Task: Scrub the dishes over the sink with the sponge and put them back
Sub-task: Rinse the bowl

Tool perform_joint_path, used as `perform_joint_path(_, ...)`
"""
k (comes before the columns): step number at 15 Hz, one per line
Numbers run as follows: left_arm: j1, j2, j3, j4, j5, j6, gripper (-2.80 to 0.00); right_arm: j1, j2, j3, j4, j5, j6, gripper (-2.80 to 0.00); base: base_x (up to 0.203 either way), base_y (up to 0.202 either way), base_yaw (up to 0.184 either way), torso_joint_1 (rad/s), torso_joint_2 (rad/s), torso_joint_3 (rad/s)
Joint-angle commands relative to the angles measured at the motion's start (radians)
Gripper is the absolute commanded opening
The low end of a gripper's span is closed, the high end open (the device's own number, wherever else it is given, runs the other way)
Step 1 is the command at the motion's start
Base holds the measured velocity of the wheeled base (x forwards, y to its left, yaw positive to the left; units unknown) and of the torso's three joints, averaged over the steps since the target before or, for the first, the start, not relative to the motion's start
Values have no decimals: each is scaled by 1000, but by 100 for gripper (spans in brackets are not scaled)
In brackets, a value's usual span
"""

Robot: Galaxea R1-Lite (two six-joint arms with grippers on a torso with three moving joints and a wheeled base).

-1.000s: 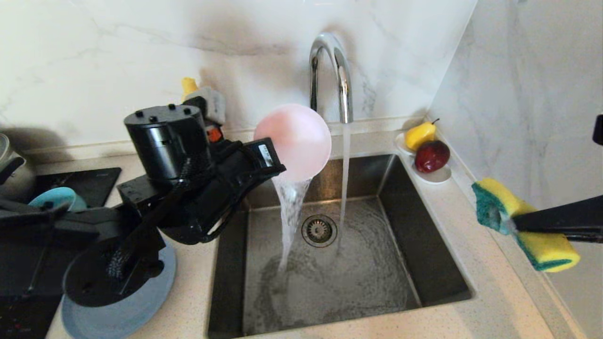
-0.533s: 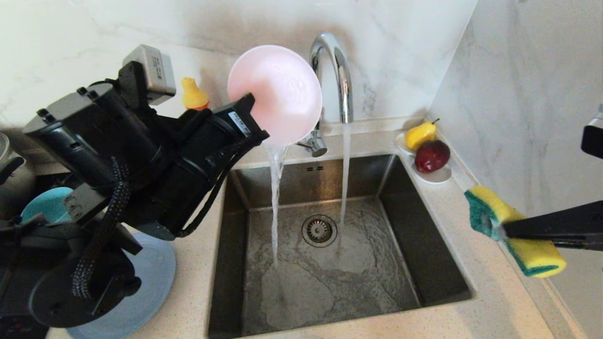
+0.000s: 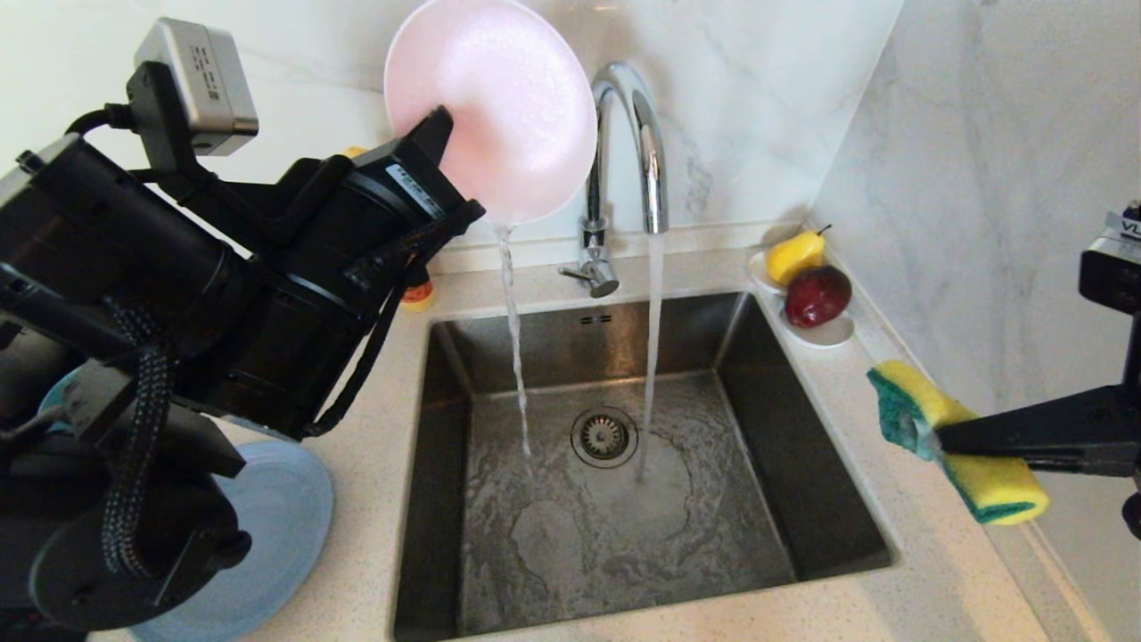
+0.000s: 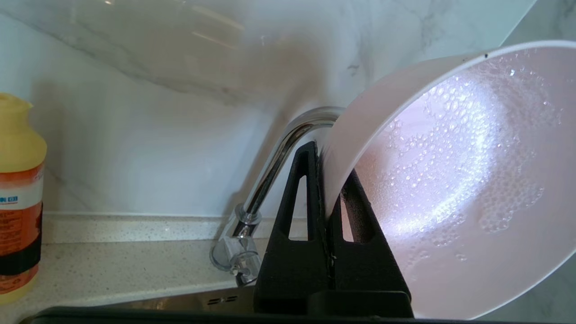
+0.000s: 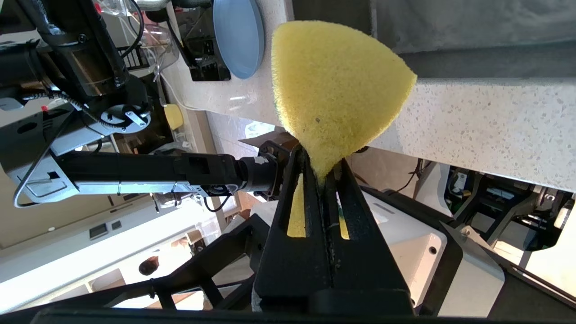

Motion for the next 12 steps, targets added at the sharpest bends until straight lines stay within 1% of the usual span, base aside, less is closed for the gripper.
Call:
perform_joint_path(1, 0, -1, 1, -5, -2, -2, -280, 1, 9, -9, 3, 3, 3, -280, 0, 0, 0, 0, 0, 0)
perform_joint_path(2, 6, 2, 1, 7, -2, -1, -280, 1, 4, -9, 3, 3, 3, -280, 0, 0, 0, 0, 0, 0)
perform_joint_path(3, 14, -1, 1, 42, 0, 0, -280, 1, -3, -9, 3, 2, 3, -280, 0, 0, 0, 0, 0, 0)
perform_joint_path(4, 19, -8, -1, 102, 3, -1, -280, 1, -8, -7, 3, 2, 3, -280, 0, 0, 0, 0, 0, 0)
perform_joint_path(5, 30, -21, -4, 191, 5, -2, -280, -4, -15, -4, 4, 1, 4, -280, 0, 0, 0, 0, 0, 0)
perform_joint_path(6, 46, -35, -11, 325, 6, -3, -280, -9, -17, 1, 5, 2, 3, -280, 0, 0, 0, 0, 0, 0)
perform_joint_path(7, 64, -51, -27, 480, 7, -5, -280, -11, -25, 3, 5, 2, 3, -280, 0, 0, 0, 0, 0, 0)
perform_joint_path(8, 91, -76, -56, 685, 7, -11, -280, -15, -35, 7, 5, 2, 3, -280, 0, 0, 0, 0, 0, 0)
perform_joint_path(9, 120, -101, -106, 892, 7, -30, -280, -21, -42, 10, 5, 2, 3, -280, 0, 0, 0, 0, 0, 0)
perform_joint_path(10, 144, -123, -179, 1097, 8, -63, -280, -23, -45, 20, 4, 1, 3, -280, 0, 0, 0, 0, 0, 0)
perform_joint_path(11, 167, -143, -272, 1300, 8, -111, -280, -33, -51, 34, 3, 0, -1, -280, 0, 0, 0, 0, 0, 0)
perform_joint_path(12, 202, -163, -391, 1521, 8, -183, -280, -40, -56, 46, 3, 0, -3, -280, 0, 0, 0, 0, 0, 0)
